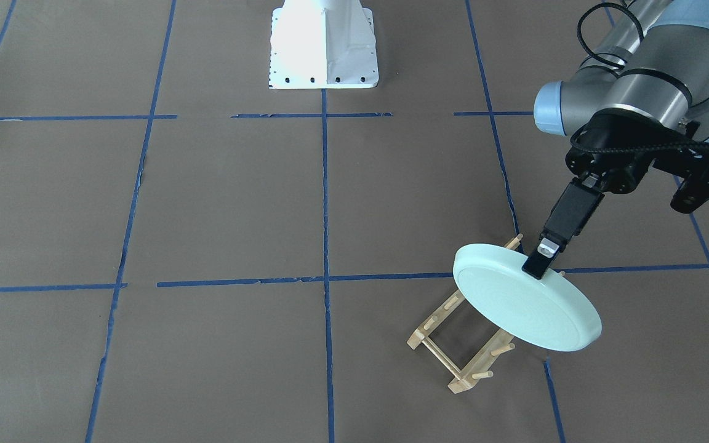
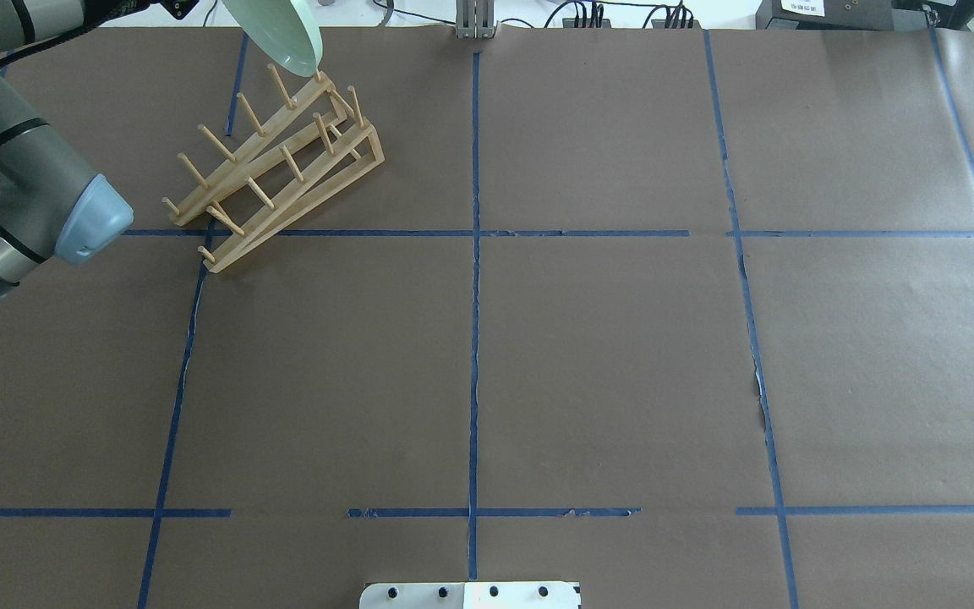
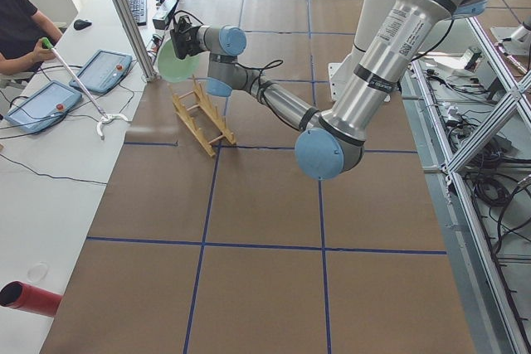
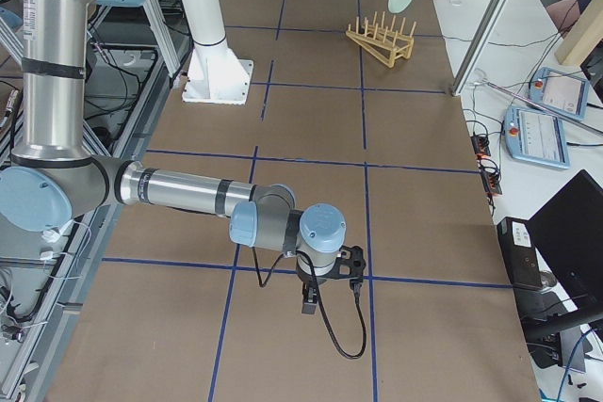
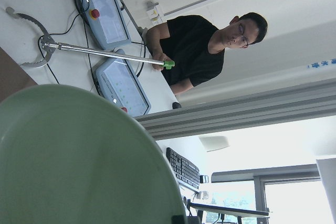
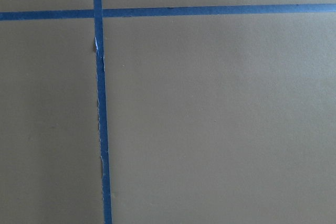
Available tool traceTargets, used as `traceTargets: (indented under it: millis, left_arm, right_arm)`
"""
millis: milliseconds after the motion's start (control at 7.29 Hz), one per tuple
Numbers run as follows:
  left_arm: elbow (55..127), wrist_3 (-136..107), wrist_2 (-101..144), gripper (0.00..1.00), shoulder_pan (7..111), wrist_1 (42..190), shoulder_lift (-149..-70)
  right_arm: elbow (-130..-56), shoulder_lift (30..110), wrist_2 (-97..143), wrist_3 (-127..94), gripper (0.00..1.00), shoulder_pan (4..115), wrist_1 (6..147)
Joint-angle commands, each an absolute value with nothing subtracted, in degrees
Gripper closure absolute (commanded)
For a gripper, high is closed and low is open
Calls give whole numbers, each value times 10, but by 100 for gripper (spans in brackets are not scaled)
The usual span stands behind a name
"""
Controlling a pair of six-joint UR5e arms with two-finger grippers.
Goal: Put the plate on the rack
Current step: 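Lift the plate with the left gripper and carry it above the rack, then lower the upright plate with the left gripper into the rack's slots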
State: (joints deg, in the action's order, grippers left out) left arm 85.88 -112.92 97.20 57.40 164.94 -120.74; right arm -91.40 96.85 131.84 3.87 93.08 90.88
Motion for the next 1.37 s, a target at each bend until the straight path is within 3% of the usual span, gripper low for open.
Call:
traceTargets:
  millis: [0,1235]
  left_arm:
    - [804,-1129,958,100,572,1684,-1226]
    - [773,-1075,961,100,531,1684,-1235]
  right_arm:
    - [-914,969,1318,39,0,931,909]
    - [-914,969,1318,39,0,931,909]
